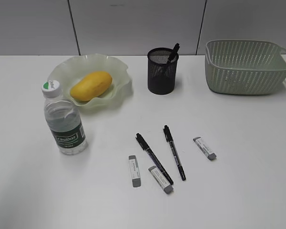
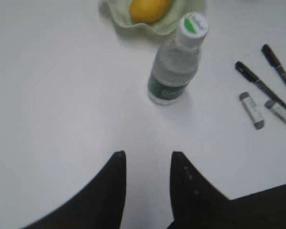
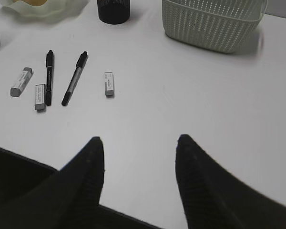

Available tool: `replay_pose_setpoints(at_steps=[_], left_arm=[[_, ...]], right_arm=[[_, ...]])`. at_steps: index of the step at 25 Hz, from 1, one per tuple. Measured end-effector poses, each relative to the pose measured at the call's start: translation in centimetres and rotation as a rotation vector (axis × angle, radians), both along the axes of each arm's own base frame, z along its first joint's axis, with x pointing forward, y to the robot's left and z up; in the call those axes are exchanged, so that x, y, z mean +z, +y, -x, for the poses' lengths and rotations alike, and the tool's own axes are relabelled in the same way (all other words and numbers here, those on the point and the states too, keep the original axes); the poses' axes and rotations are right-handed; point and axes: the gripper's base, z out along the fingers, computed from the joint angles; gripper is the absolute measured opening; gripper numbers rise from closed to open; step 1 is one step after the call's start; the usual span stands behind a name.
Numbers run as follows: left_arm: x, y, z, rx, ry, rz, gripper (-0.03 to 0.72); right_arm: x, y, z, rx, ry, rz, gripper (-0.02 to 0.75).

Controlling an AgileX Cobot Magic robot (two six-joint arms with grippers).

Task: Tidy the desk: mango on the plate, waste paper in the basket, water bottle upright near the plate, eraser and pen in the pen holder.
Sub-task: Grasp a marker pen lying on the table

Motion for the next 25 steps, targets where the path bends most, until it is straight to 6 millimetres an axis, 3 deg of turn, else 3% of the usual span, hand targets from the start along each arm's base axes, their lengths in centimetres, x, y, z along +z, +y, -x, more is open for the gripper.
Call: replay_pose_setpoints(at_steps=[4, 8, 11, 14, 19, 25], left_arm=[[1.4, -4.7, -4.8, -0.153, 0.014, 0.048, 0.237], [1.3, -13.2, -6.8, -0.300, 0.014, 0.000, 0.237], [-2.7, -20.1, -8.4, -0.299, 0.093, -0.085, 0.243], [-7.1, -24.4, -10.8, -0.210, 0.186, -0.061, 0.316], [-12.5, -27.9, -14.7, -0.084, 0.311, -0.019, 0.515], [-18.3, -28.7, -17.4, 0.177, 0.470, -0.061, 0.531]], right_arm=[[0.1, 0.0, 0.0, 0.003, -0.012, 0.001, 0.393], [0.1, 0.0, 0.0, 0.005, -0.013, 0.002, 0.388], [0.1, 0.0, 0.0, 0.005, -0.013, 0.002, 0.380], [0.1, 0.0, 0.0, 0.005, -0.013, 0.002, 0.371], [0.1, 0.0, 0.0, 0.005, -0.013, 0.002, 0.363], [0.1, 0.0, 0.0, 0.005, -0.014, 0.002, 0.363]])
